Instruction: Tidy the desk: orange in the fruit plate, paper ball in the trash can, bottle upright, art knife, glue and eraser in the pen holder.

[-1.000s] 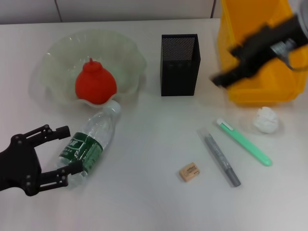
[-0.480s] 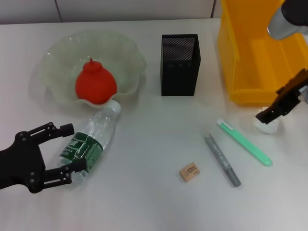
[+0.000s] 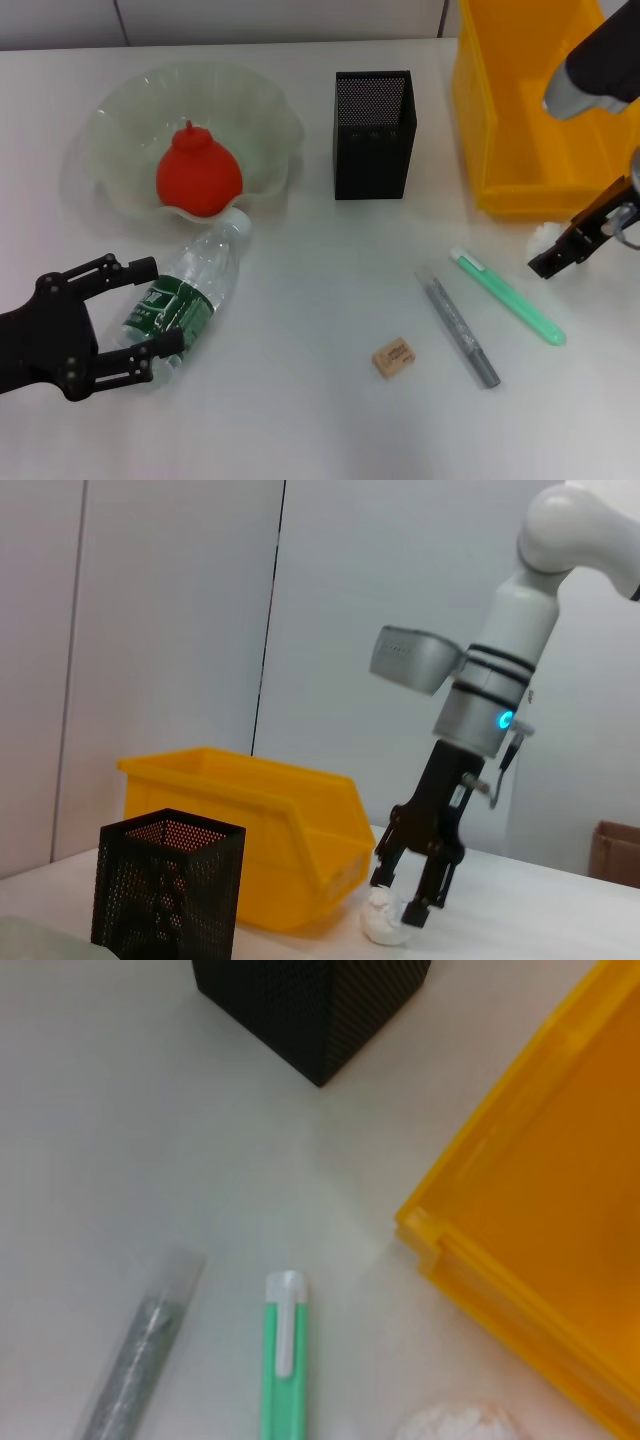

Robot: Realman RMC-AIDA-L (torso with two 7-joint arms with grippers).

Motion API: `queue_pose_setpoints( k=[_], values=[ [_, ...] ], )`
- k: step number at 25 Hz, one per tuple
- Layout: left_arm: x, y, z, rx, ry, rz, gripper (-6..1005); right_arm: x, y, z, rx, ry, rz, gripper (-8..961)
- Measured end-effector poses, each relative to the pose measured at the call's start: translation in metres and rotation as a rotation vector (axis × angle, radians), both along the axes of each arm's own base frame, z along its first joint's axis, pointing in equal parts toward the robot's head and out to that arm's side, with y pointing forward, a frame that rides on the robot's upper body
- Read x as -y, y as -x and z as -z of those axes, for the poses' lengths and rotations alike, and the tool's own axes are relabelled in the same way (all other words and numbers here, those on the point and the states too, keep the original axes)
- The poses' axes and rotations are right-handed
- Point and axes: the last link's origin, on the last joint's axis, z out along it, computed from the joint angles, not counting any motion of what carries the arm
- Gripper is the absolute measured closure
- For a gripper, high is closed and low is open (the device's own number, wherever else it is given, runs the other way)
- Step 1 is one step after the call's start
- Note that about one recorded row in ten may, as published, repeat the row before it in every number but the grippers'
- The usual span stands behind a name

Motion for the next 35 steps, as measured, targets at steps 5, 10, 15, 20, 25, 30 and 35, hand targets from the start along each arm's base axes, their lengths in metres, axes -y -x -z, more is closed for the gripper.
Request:
queue_pose_setpoints(
  k=[5, 10, 15, 20, 25, 30, 35],
  values=[
    [0.000, -0.001, 0.000, 0.003, 0.000, 0.002, 168, -0.005, -0.004, 0.007, -0.004, -0.005, -0.002, 213],
    [0.000, -0.001, 0.000, 0.005, 0.000, 0.003, 167, -0.005, -0.003, 0.006, -0.003, -0.001, -0.005, 316],
    [0.000, -0.001, 0.000, 0.008, 0.001, 0.003, 168, 0.002, 0.011, -0.001, -0.032, 0.015, -0.023, 479],
    [0.001, -0.001, -0.003, 0.019, 0.010, -0.005, 168, 0.011, 0.051, -0.043, -0.209, -0.051, -0.143, 536],
    [-0.002, 0.001, -0.013, 0.073, 0.018, -0.101, 169, -0.001, 0.053, -0.085, -0.381, -0.278, -0.191, 552],
    [-0.011, 0.000, -0.026, 0.099, 0.059, -0.209, 168, -0.014, 0.021, -0.091, -0.432, -0.419, -0.190, 567],
    [-0.025, -0.009, -0.040, 0.090, 0.099, -0.294, 167, -0.018, 0.004, -0.086, -0.585, -0.436, -0.210, 474]
  ],
)
